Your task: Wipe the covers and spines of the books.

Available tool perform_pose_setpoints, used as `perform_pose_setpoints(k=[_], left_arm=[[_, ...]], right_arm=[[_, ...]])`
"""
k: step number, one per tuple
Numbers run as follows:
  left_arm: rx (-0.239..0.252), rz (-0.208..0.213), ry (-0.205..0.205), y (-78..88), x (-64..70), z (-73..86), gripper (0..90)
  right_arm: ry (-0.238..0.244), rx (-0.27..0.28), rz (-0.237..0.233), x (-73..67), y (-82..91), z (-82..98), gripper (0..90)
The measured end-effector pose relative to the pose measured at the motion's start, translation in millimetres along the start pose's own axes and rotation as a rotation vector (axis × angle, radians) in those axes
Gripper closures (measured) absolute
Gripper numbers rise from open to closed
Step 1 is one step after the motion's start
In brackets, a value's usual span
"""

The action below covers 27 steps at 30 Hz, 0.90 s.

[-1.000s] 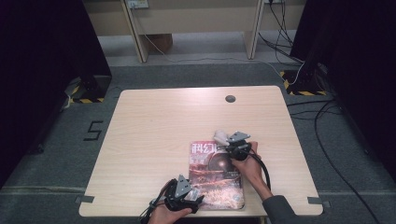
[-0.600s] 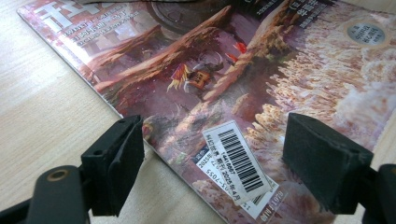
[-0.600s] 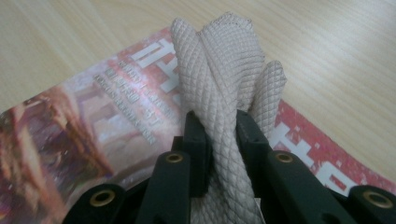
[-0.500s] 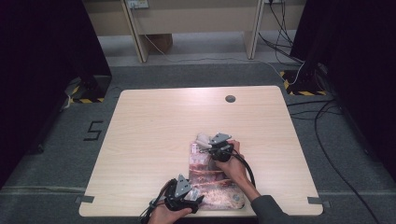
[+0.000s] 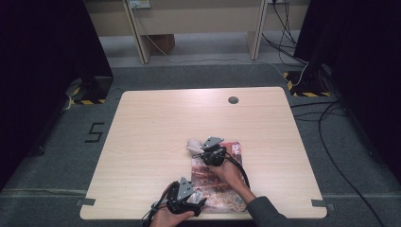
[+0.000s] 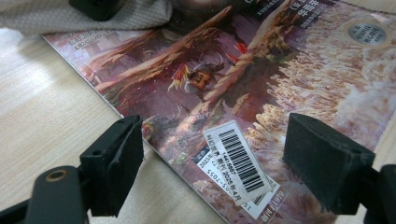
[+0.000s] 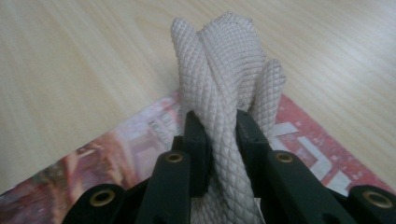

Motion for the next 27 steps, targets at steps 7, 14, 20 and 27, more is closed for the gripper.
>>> perform_pose_setpoints(k=[7, 14, 20, 27], left_arm=[[0.001, -0.002, -0.001, 0.1, 0.2, 0.0, 19.3], [0.0, -0.004, -0.007, 0.2, 0.0, -0.1, 19.3], [0.0, -0.005, -0.011, 0.2, 0.0, -0.3, 19.3], [0.004, -0.003, -0.008, 0.4, 0.4, -0.2, 19.5]], right_arm=[[-0.012, -0.02, -0.064, -9.2, 6.9, 7.1, 77.5], [-0.005, -0.027, -0.09, -14.9, 10.8, 11.2, 77.4], [0.006, -0.029, -0.103, -18.8, 14.2, 14.8, 77.4], [0.024, -0.03, -0.094, -19.2, 17.3, 17.4, 77.2]])
Point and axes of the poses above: each handheld gripper's, and its own axes: y roughly backward along the jaws, z roughly out of its underside, x roughly to its right, the point moved 4 cm from there along -y, roughly forward along the jaws, and after that the axes turned 10 degrees about -y, right-handed, at the moved point
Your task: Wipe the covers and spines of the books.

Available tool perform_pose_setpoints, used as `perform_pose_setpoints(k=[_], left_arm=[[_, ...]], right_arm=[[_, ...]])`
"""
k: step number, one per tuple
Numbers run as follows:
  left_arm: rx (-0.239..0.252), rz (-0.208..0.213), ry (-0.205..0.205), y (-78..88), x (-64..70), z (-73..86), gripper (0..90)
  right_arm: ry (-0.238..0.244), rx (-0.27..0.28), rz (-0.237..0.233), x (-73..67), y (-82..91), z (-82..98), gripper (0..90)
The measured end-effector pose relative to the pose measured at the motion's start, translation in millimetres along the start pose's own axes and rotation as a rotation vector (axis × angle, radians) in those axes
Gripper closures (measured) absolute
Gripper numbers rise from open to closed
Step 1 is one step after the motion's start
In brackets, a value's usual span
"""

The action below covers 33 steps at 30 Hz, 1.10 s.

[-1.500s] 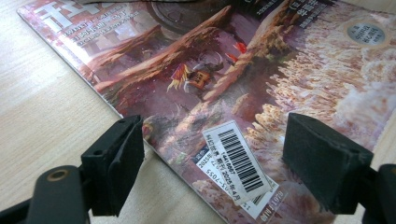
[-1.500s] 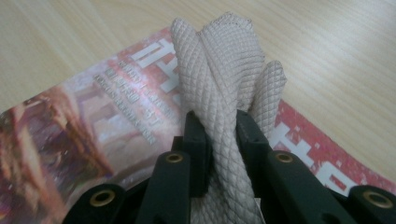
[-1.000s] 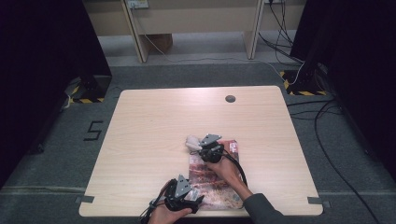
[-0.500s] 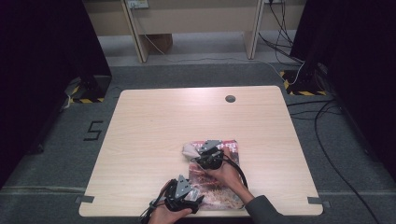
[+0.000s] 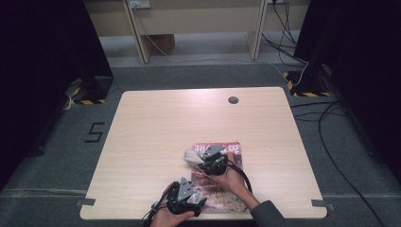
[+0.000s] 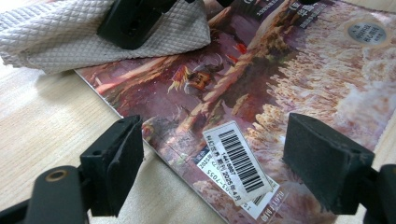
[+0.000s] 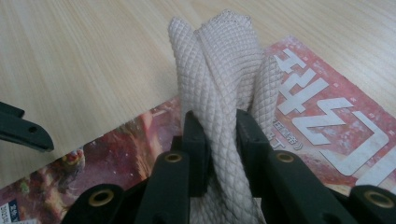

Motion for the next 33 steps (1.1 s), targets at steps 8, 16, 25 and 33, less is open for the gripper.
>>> perform_pose_setpoints(k=[8, 16, 25, 33], left_arm=[[-0.016, 0.014, -0.009, 4.3, -0.8, 2.2, 20.3], [-0.02, 0.012, -0.006, 7.3, -0.2, 4.1, 20.4], [-0.02, 0.004, -0.012, 9.4, 1.3, 5.6, 20.8], [-0.021, 0.001, -0.012, 9.0, 0.7, 5.9, 19.4]], right_arm=[[-0.009, -0.004, 0.065, 19.6, 15.4, 10.6, 77.0], [-0.111, 0.001, 0.18, 64.6, 48.2, 35.3, 76.8], [-0.143, -0.001, 0.25, 83.9, 63.4, 46.8, 77.1], [-0.132, -0.004, 0.248, 79.2, 60.8, 45.0, 76.7]])
Point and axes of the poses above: each handheld gripper's, and its own axes: y roughly backward along the jaws, z roughly out of its underside, x roughly to its right, the point moved 4 cm from there along -y, roughly forward along the jaws, and after that the axes turned 10 degrees about -y, right-handed, at the moved point
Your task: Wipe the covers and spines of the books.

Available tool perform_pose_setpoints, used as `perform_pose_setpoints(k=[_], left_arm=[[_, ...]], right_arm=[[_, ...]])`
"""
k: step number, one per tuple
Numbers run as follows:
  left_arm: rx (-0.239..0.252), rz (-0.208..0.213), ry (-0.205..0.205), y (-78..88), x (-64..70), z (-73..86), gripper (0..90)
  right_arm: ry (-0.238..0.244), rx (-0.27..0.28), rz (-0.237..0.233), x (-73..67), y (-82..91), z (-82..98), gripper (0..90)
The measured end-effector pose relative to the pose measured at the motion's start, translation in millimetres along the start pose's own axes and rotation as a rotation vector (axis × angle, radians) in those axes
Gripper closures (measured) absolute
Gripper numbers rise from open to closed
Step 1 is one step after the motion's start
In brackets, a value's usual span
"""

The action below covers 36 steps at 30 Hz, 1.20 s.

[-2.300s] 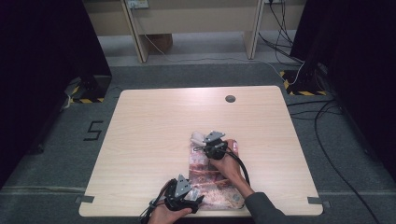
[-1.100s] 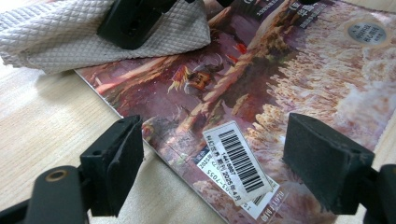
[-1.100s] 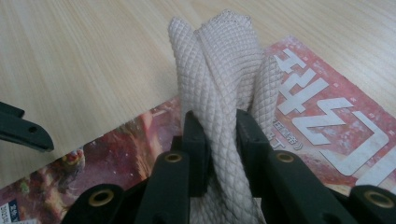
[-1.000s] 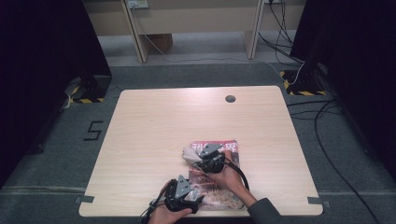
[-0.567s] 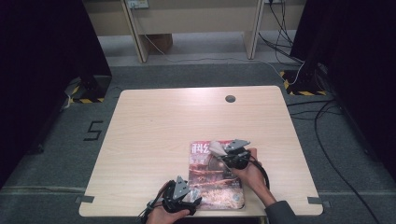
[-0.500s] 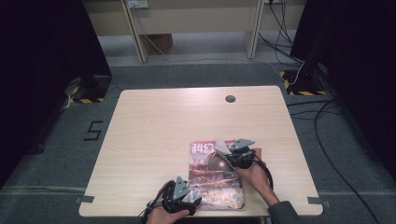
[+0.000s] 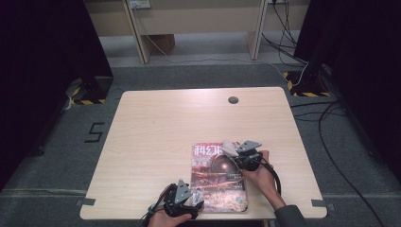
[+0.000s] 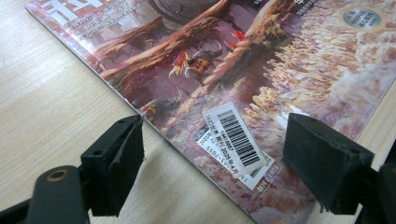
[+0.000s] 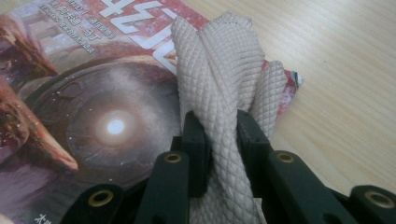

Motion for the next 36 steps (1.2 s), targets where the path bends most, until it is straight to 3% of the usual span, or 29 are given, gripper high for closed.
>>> perform_pose_setpoints(k=[4, 5, 10, 21, 26, 27, 28, 31, 36], left_arm=[[0.0, -0.001, 0.0, -0.1, 0.0, 0.0, 19.3], [0.0, -0.001, 0.0, 0.0, 0.0, 0.1, 19.2], [0.001, 0.002, 0.009, -0.4, -0.3, 0.3, 18.4], [0.001, 0.001, 0.01, -0.5, -0.3, 0.3, 18.2], [0.0, 0.003, 0.01, -0.5, -0.4, 0.3, 18.3], [0.0, 0.003, 0.01, -0.5, -0.5, 0.3, 18.2], [0.0, 0.003, 0.01, -0.5, -0.5, 0.3, 18.3], [0.002, -0.001, 0.008, -0.5, -0.2, 0.2, 18.3], [0.001, 0.002, 0.011, -0.5, -0.4, 0.4, 18.3]], right_arm=[[-0.011, 0.018, 0.025, 5.2, -4.4, -3.3, 76.7], [-0.013, 0.022, 0.062, 10.9, -8.3, -7.5, 76.8], [-0.027, 0.043, 0.111, 20.6, -16.7, -15.0, 77.0], [-0.081, 0.059, 0.124, 29.1, -22.3, -19.6, 77.5], [-0.086, 0.051, 0.074, 25.6, -19.2, -16.6, 77.5], [-0.07, 0.043, 0.038, 18.5, -16.7, -14.0, 77.5], [-0.056, 0.04, 0.036, 15.8, -15.7, -13.4, 77.3], [-0.037, 0.048, 0.068, 18.7, -17.6, -15.4, 77.2], [-0.075, 0.07, 0.134, 32.4, -23.0, -19.8, 77.3]])
Point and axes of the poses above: each handheld gripper's, and its own axes: y roughly backward along the jaws, z roughly out of its underside, x roughly to its right, the point moved 4 cm from there along -y, roughly forward along the jaws, and after that the axes turned 10 degrees about -y, right-handed, at the moved point
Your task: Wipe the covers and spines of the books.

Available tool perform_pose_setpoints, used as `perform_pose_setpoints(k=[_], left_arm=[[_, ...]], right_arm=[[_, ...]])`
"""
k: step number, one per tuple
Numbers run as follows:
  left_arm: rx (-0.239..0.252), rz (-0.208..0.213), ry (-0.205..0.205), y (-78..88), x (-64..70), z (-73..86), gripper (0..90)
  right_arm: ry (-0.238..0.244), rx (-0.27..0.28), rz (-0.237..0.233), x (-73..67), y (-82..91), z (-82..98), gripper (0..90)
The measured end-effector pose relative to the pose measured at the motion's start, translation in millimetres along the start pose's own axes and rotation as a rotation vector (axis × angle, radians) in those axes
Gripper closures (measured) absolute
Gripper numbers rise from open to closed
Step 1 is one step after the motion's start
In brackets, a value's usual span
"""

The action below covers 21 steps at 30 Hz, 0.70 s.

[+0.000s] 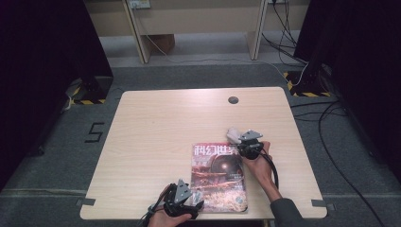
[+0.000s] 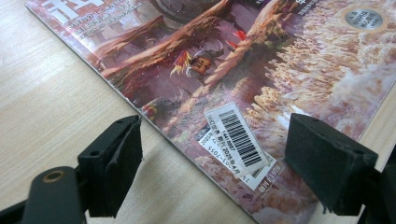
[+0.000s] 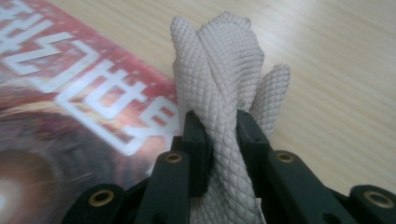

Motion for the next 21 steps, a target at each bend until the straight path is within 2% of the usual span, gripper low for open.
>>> perform_pose_setpoints(k=[4, 9, 14, 16, 21], left_arm=[[-0.001, 0.0, 0.0, -0.1, 0.0, -0.1, 18.2], [-0.001, 0.001, 0.001, -0.1, -0.3, -0.1, 18.1], [-0.002, 0.002, 0.001, -0.2, -0.5, -0.1, 18.0], [-0.001, 0.001, 0.001, -0.2, -0.4, 0.0, 18.0], [0.002, 0.004, 0.004, -0.4, -0.8, 0.3, 17.8]], right_arm=[[0.003, 0.005, 0.006, 1.9, -1.9, -1.5, 77.2], [-0.025, 0.005, 0.007, 2.4, -3.6, -2.3, 77.6], [-0.002, 0.002, -0.011, -5.0, -2.0, -2.3, 77.5], [0.011, -0.002, -0.046, -16.6, -2.8, -3.1, 77.5], [0.062, -0.002, -0.086, -41.6, -8.8, -9.0, 77.5]])
Point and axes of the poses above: each handheld gripper's, and its own axes: y roughly backward along the jaws, z roughly out of its underside, x roughly to its right, the point moved 4 cm from there along -y, roughly forward along the jaws, and after that the axes turned 10 degrees about -y, right-handed, at the moved point
